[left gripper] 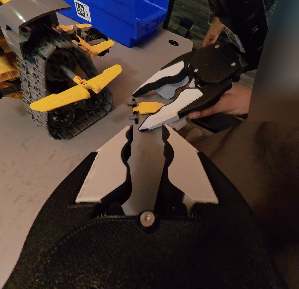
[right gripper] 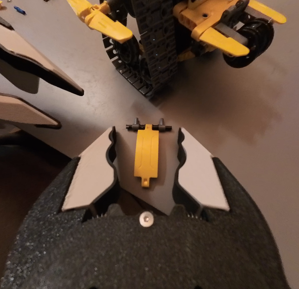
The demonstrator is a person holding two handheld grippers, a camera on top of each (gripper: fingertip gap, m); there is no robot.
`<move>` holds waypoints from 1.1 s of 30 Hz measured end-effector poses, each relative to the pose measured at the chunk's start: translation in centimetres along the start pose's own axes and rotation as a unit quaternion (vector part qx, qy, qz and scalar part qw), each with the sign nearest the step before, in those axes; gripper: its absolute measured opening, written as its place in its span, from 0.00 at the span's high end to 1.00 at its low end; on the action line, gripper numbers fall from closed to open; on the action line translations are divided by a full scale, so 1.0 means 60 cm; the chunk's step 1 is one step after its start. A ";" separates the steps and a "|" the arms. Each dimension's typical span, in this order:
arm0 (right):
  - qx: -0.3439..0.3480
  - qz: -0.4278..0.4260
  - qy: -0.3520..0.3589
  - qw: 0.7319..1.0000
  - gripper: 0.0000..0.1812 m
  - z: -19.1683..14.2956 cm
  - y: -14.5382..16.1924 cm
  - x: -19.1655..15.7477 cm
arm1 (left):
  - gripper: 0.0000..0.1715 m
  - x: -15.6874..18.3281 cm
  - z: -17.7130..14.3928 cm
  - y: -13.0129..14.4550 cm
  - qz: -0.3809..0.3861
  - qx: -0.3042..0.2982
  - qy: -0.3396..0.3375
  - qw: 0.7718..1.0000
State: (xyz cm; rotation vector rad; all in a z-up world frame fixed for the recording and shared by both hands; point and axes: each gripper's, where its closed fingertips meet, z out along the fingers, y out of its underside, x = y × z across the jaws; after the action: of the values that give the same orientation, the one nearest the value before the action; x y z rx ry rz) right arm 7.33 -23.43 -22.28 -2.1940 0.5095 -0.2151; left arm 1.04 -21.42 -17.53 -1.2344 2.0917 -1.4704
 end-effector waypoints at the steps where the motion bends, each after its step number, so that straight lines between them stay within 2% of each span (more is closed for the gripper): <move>1: -0.003 -0.003 0.003 1.000 0.58 0.002 -0.001 0.001 | 0.80 -0.001 -0.001 0.001 -0.002 0.000 0.002 1.000; 17: -0.004 0.010 0.045 0.999 0.59 0.009 -0.004 0.003 | 0.80 -0.008 -0.018 -0.008 -0.019 0.029 0.014 0.999; 22: 0.000 0.008 0.039 0.999 0.60 0.008 -0.003 0.004 | 0.80 -0.007 -0.019 -0.008 -0.017 0.030 0.012 0.999; 29: 0.004 0.009 0.037 0.999 0.69 0.001 -0.001 0.012 | 0.80 -0.008 -0.016 -0.005 -0.016 0.024 0.009 1.000; 33: 0.003 0.003 0.031 1.000 0.69 0.000 0.000 0.010 | 0.79 -0.009 -0.015 -0.004 -0.021 0.021 0.011 1.000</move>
State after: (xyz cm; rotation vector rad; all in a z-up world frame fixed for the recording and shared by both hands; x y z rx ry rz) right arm 7.89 -23.69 -22.33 -2.1857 0.5480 -0.2812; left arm 0.88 -20.48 -17.08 -1.2598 2.0498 -1.5439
